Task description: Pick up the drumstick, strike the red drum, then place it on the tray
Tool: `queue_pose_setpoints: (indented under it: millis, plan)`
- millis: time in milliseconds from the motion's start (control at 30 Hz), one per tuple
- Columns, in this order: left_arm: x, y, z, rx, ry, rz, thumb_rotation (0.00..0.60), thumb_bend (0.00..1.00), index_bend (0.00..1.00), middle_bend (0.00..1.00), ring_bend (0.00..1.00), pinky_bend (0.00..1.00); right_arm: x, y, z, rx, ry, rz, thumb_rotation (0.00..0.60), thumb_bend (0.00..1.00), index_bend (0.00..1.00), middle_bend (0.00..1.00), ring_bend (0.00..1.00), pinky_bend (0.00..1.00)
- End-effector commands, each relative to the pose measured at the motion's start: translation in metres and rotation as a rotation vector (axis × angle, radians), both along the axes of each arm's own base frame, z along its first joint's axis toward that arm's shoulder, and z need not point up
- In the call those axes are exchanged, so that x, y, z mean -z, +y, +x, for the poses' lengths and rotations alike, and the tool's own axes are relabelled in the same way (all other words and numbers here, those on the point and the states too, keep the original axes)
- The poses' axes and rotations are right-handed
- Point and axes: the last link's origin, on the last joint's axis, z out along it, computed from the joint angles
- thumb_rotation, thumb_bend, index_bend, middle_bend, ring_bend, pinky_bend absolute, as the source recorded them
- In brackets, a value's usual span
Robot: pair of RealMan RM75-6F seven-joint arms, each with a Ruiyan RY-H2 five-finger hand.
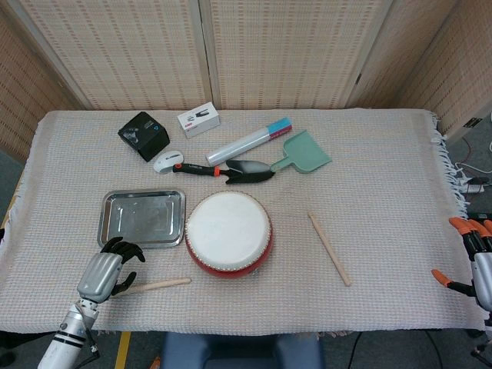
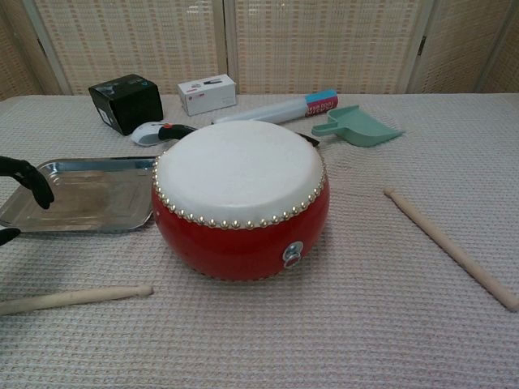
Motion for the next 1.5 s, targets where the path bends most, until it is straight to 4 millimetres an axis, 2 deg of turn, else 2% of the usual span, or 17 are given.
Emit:
queue_pose_setpoints:
  millis: [33, 300, 733, 1100, 1267, 1500]
  plan:
    - [0.021, 0.001, 0.006, -0.017, 0.013, -0.072, 0.600, 0.34, 0.47, 0.32, 0.24, 0.13, 0.000, -0.001, -0.001, 0.004, -0.001, 0.003, 0.600, 0.10, 0.14, 0.13, 0.00, 0.04]
    - [0.049, -0.005, 0.014, -0.037, 0.052, -0.173, 0.600, 0.34, 0.48, 0.28, 0.18, 0.11, 0.000, -0.002, -0.001, 0.008, -0.001, 0.009, 0.600, 0.10, 0.14, 0.13, 0.00, 0.04]
    - [0.077, -0.005, 0.017, -0.105, 0.065, -0.185, 0.600, 0.32, 0.42, 0.23, 0.10, 0.11, 0.003, -0.004, -0.003, 0.010, -0.019, 0.027, 0.600, 0.10, 0.14, 0.13, 0.00, 0.04]
    - [0.086, -0.002, 0.012, -0.141, 0.105, -0.176, 0.600, 0.32, 0.44, 0.23, 0.08, 0.12, 0.004, -0.004, -0.004, 0.026, -0.022, 0.033, 0.600, 0.10, 0.14, 0.13, 0.00, 0.04]
    - [0.087, -0.002, 0.014, -0.141, 0.081, -0.189, 0.600, 0.32, 0.50, 0.24, 0.09, 0.12, 0.005, -0.004, -0.004, 0.029, -0.022, 0.035, 0.600, 0.10, 0.14, 0.13, 0.00, 0.04]
    - [0.090, -0.005, 0.015, -0.123, 0.084, -0.216, 0.600, 0.32, 0.52, 0.24, 0.09, 0.12, 0.005, -0.003, -0.004, 0.031, -0.024, 0.035, 0.600, 0.10, 0.14, 0.13, 0.00, 0.04]
